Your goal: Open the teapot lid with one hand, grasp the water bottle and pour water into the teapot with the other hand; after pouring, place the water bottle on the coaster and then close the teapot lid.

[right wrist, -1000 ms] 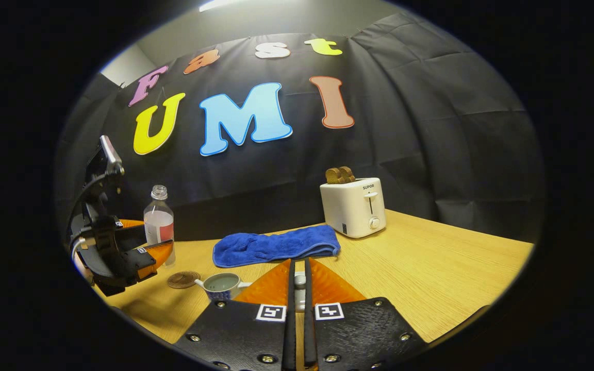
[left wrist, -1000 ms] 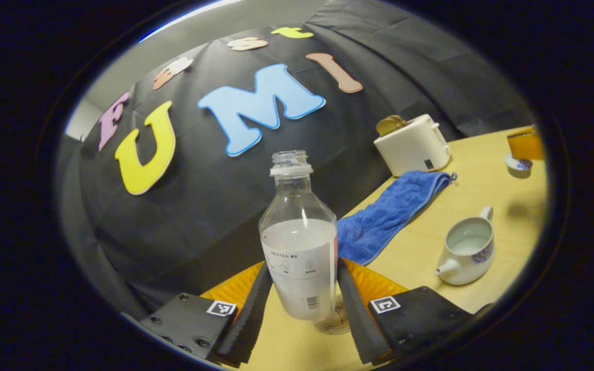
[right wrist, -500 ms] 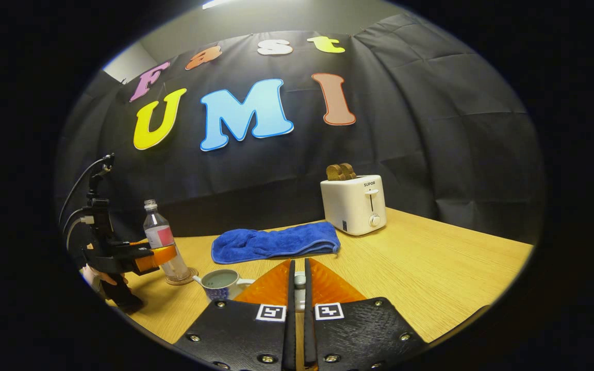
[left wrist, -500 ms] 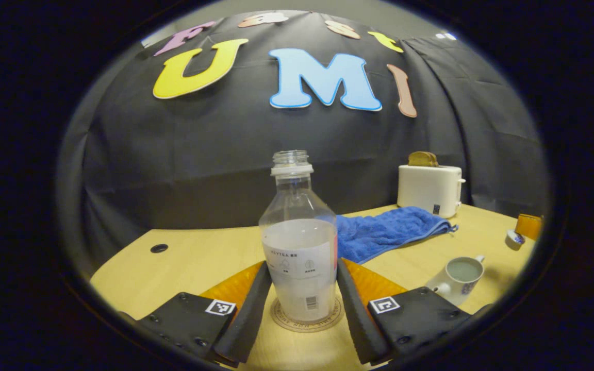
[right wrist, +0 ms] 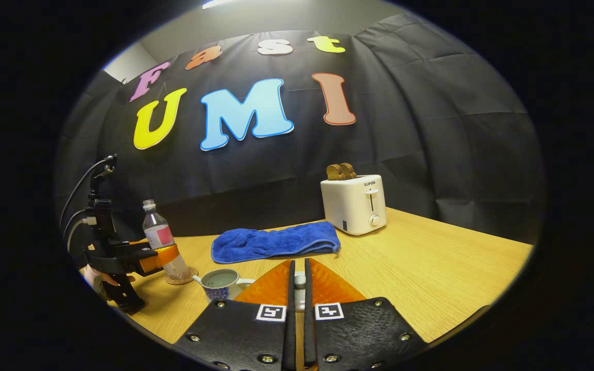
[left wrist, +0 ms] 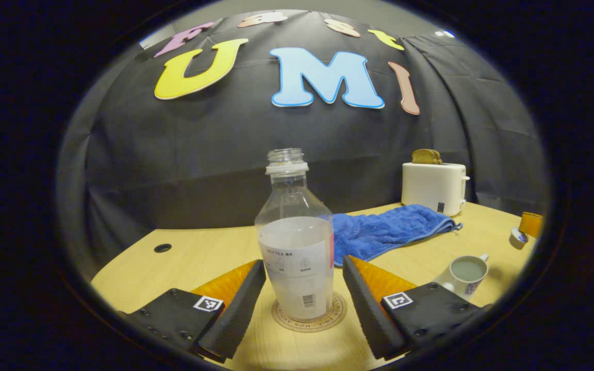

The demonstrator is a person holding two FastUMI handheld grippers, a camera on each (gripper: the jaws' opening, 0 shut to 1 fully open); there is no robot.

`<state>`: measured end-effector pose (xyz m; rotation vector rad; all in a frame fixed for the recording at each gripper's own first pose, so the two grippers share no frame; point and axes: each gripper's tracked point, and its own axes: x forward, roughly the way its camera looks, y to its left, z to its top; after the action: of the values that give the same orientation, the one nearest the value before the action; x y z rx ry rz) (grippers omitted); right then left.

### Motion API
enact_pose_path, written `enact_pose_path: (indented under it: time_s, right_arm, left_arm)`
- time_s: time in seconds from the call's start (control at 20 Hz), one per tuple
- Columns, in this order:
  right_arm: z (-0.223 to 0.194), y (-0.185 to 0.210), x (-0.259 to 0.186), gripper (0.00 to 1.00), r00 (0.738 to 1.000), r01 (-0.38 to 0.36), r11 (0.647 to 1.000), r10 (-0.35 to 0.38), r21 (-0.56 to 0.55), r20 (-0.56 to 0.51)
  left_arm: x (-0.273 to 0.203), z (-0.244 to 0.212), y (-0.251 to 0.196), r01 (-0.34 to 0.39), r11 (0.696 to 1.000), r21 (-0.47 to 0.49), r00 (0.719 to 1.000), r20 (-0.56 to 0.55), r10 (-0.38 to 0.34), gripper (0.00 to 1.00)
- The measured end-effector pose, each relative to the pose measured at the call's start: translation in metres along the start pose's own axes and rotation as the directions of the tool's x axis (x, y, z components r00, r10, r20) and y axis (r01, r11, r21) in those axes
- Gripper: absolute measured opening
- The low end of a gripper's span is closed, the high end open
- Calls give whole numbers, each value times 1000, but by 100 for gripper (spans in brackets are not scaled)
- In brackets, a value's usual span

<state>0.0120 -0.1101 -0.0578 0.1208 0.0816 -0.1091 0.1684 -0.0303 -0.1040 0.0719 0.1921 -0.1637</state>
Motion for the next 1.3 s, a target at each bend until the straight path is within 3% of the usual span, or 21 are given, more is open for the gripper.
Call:
enact_pose_path:
  time_s: [0.2,0.65,0.9,1.3]
  right_arm:
    - [2,3,-1,6,1000,-11,1000,11,-3,7]
    - [10,48,7,6,993,-120,993,119,-24,-23]
    - [16,82,27,6,984,-177,981,174,-83,-38]
    - [-6,120,49,6,968,-238,967,229,-91,-105]
  left_arm:
    - [-14,-1,-1,-4,1000,-20,1000,-12,3,100]
    - [-93,4,8,-50,999,-12,998,33,51,100]
    - [-135,9,25,-58,993,-98,997,54,63,100]
    - [-179,14,72,-178,981,-82,979,88,185,100]
